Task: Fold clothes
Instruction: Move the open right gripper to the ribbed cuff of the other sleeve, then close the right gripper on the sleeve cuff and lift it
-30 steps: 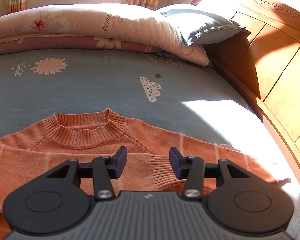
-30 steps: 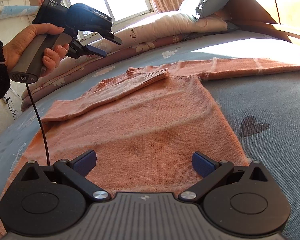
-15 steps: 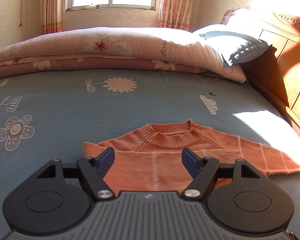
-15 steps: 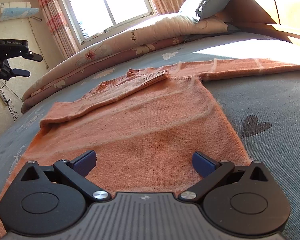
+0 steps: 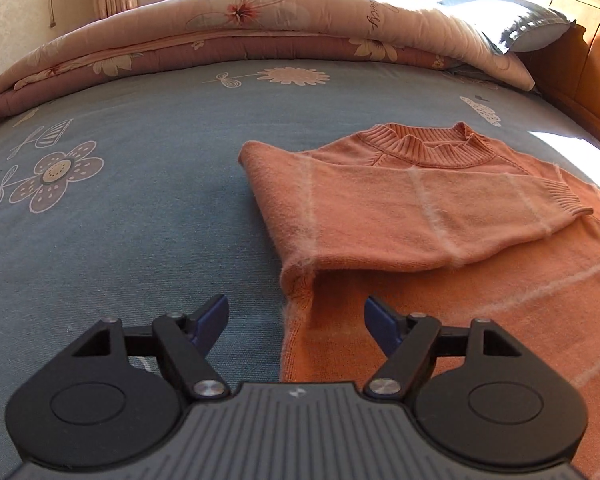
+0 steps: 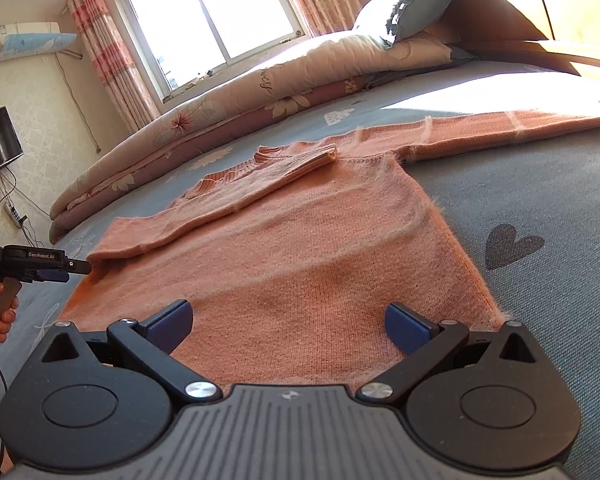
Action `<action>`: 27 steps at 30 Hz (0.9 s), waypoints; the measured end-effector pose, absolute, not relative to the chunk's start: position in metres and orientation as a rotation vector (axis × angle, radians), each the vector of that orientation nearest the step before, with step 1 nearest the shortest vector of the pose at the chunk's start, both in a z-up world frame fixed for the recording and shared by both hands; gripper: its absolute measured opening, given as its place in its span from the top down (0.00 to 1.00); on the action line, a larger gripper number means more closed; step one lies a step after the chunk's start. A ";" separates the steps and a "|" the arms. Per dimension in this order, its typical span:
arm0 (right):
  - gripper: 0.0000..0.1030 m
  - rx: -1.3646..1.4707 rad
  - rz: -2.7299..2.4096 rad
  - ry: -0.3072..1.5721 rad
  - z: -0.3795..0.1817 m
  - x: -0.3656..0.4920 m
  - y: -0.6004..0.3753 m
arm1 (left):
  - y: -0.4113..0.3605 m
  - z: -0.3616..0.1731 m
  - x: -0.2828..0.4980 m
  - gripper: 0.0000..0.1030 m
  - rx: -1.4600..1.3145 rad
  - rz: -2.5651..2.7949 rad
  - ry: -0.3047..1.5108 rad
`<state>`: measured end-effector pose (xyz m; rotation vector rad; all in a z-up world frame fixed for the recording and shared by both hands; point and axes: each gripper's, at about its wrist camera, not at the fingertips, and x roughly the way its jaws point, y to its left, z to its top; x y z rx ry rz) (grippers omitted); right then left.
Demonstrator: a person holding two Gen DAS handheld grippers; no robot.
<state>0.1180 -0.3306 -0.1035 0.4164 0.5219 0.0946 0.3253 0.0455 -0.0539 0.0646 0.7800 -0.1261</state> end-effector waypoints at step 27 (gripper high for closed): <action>0.13 0.336 0.108 0.644 -0.030 0.157 -0.286 | 0.108 -0.090 0.338 0.17 -0.143 -0.114 0.647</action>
